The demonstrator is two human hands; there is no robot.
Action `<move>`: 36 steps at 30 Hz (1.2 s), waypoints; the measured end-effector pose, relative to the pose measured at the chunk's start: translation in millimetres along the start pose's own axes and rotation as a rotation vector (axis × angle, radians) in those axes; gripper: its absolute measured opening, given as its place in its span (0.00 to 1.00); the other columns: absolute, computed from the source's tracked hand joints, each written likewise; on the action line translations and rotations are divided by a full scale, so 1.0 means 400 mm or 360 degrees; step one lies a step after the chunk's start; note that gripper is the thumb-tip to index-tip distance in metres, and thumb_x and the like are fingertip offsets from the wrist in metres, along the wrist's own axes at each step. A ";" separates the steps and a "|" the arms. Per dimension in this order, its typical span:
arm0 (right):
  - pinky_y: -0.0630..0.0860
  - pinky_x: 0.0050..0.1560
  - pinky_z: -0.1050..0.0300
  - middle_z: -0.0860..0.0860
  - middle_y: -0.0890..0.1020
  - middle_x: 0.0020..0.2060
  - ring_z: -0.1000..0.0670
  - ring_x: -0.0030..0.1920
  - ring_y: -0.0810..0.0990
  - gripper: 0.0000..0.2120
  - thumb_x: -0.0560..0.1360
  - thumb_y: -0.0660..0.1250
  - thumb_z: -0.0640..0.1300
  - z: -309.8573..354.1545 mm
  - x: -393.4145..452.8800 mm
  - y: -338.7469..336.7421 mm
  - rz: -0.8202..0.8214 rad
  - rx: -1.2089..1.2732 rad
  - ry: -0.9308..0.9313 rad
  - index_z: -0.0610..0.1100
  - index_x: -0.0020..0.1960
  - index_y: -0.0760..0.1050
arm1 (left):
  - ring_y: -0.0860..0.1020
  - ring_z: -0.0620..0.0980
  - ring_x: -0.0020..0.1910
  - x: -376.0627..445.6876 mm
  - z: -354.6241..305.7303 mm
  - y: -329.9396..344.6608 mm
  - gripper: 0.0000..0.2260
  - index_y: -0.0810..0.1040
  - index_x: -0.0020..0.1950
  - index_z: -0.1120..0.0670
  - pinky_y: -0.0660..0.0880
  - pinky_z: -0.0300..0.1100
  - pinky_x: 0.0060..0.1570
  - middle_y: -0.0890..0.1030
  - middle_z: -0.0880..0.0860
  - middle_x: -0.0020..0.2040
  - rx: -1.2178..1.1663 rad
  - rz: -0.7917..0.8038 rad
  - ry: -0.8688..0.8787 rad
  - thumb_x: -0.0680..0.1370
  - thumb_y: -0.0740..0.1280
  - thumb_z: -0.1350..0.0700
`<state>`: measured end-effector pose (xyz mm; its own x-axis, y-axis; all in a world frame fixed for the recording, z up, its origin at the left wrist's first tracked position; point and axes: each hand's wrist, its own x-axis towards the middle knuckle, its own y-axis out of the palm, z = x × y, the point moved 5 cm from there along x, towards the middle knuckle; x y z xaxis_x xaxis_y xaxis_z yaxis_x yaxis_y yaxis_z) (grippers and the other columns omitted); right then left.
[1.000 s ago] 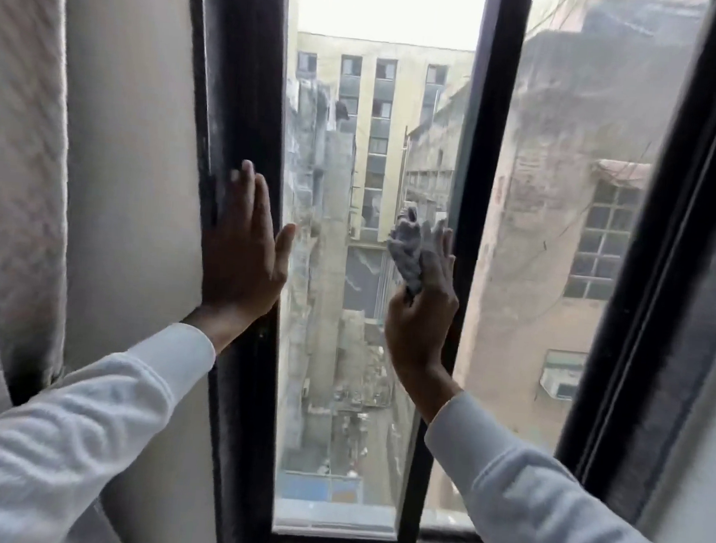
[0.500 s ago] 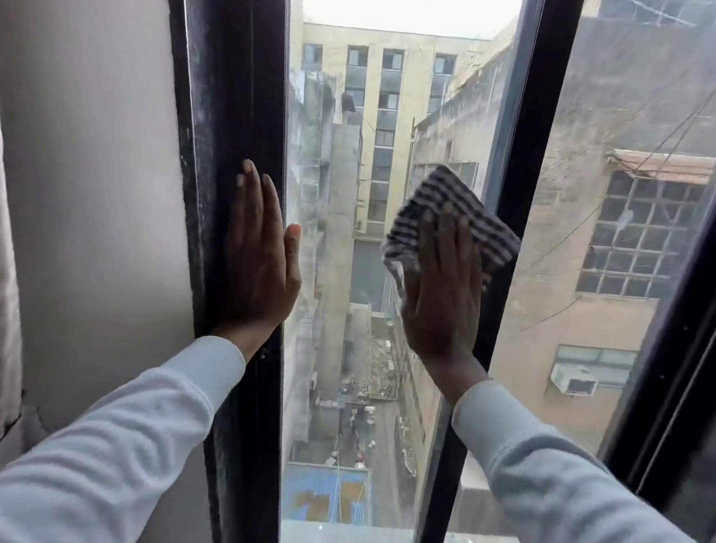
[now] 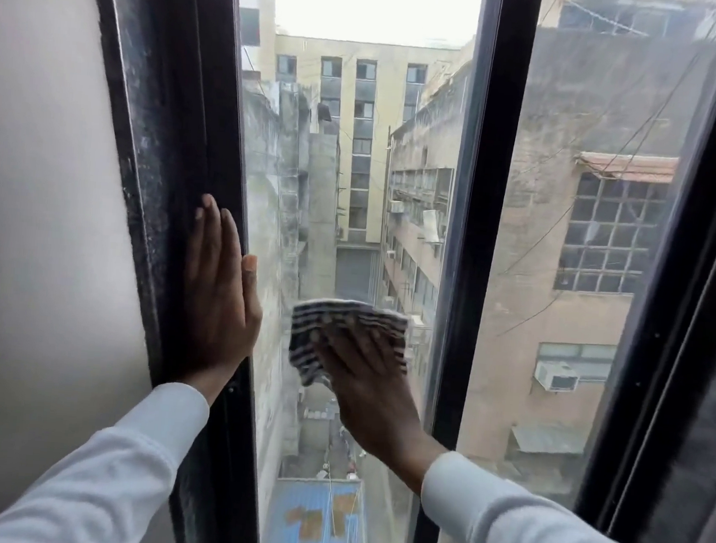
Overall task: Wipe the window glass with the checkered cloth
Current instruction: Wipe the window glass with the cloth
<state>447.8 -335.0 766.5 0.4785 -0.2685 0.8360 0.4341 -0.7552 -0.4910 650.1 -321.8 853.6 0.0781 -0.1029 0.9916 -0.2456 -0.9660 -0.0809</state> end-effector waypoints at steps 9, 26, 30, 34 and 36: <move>0.52 0.86 0.41 0.49 0.63 0.84 0.42 0.86 0.56 0.31 0.81 0.69 0.36 -0.027 0.102 -0.052 -0.0323 0.0242 0.0494 0.44 0.83 0.66 | 0.56 0.61 0.89 0.000 -0.004 -0.010 0.26 0.60 0.86 0.66 0.50 0.49 0.89 0.57 0.62 0.89 -0.0037 -0.0007 -0.0040 0.89 0.55 0.59; 0.77 0.61 0.38 0.49 0.61 0.74 0.39 0.68 0.68 0.28 0.80 0.64 0.34 0.010 0.182 -0.063 -0.0282 0.0201 0.0182 0.51 0.77 0.75 | 0.58 0.66 0.88 -0.008 -0.022 -0.017 0.25 0.61 0.85 0.67 0.52 0.52 0.89 0.61 0.69 0.87 -0.0076 -0.0091 0.0056 0.88 0.55 0.61; 0.73 0.62 0.46 0.42 0.70 0.76 0.39 0.66 0.73 0.22 0.82 0.69 0.40 -0.103 0.214 -0.104 -0.0636 0.0260 0.0659 0.48 0.76 0.77 | 0.57 0.66 0.88 -0.004 -0.009 -0.023 0.25 0.60 0.86 0.66 0.52 0.53 0.89 0.60 0.68 0.87 -0.0127 -0.0068 0.0037 0.89 0.54 0.60; 0.75 0.66 0.38 0.45 0.62 0.76 0.38 0.66 0.70 0.20 0.83 0.63 0.35 0.009 0.024 -0.034 -0.0320 0.0250 0.0522 0.48 0.72 0.80 | 0.57 0.65 0.89 0.002 -0.009 -0.024 0.26 0.60 0.86 0.66 0.50 0.51 0.89 0.59 0.67 0.87 -0.0173 -0.0023 0.0028 0.88 0.54 0.60; 0.78 0.62 0.35 0.47 0.59 0.74 0.40 0.65 0.67 0.28 0.78 0.60 0.33 0.037 0.048 -0.015 -0.0030 0.0207 0.0060 0.50 0.76 0.76 | 0.56 0.62 0.89 -0.001 -0.009 -0.022 0.26 0.60 0.87 0.65 0.50 0.50 0.89 0.59 0.66 0.88 -0.0164 -0.0033 0.0010 0.88 0.54 0.60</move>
<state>465.5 -326.5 781.8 0.4413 -0.2791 0.8528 0.5395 -0.6769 -0.5007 648.7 -312.5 854.4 0.0779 -0.0814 0.9936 -0.3422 -0.9383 -0.0501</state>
